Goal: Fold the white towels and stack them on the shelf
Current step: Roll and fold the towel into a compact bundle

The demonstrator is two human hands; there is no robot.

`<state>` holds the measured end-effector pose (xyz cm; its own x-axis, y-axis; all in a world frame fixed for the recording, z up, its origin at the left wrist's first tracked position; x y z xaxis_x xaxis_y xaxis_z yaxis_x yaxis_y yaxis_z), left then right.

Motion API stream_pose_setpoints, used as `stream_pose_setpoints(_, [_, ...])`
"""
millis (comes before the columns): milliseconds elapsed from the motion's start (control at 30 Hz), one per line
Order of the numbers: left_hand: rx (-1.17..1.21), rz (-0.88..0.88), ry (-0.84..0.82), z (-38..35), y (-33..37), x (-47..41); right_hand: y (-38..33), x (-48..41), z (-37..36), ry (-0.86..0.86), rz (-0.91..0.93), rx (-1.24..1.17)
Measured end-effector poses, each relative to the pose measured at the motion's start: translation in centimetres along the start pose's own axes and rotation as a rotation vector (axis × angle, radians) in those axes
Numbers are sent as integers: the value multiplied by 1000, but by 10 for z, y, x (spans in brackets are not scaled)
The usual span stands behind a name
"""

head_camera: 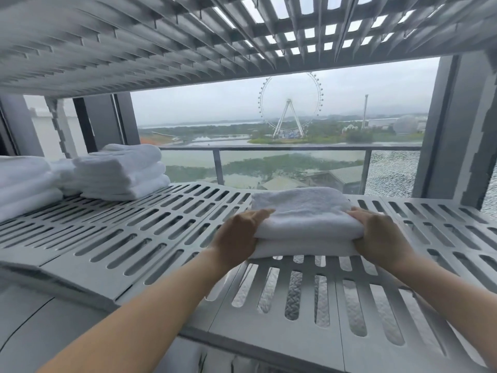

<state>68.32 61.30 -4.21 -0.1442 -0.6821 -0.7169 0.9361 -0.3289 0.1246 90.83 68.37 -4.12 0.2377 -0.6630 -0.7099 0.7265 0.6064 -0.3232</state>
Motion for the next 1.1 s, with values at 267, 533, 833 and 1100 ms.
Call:
stream_pose_setpoints(267, [-294,-115,-37,-5,11,6,-6,10,4,0,-35,66])
stream_pose_setpoints(533, [-166,-33,129,11,1,10,-9,21,14,55,53,86])
stream_pose_setpoints(833, [-220,-183,-11,-8,12,8,-11,20,5,26,52,73])
stream_pose_setpoints(1100, [-336,-173,11,-7,18,6,-16,20,-1,-6,41,88])
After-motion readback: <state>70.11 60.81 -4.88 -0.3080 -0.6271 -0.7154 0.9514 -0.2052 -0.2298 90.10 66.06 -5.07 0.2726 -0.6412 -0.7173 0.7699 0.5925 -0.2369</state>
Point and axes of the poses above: each hand's wrist, its own x-axis away from the middle knuckle, its own z-axis out of the back of the hand, y = z × x, the point moved 8 cm from there along -x, towards the middle knuckle, and after that the axes turned 10 degrees about y, right-handed, at the moved point
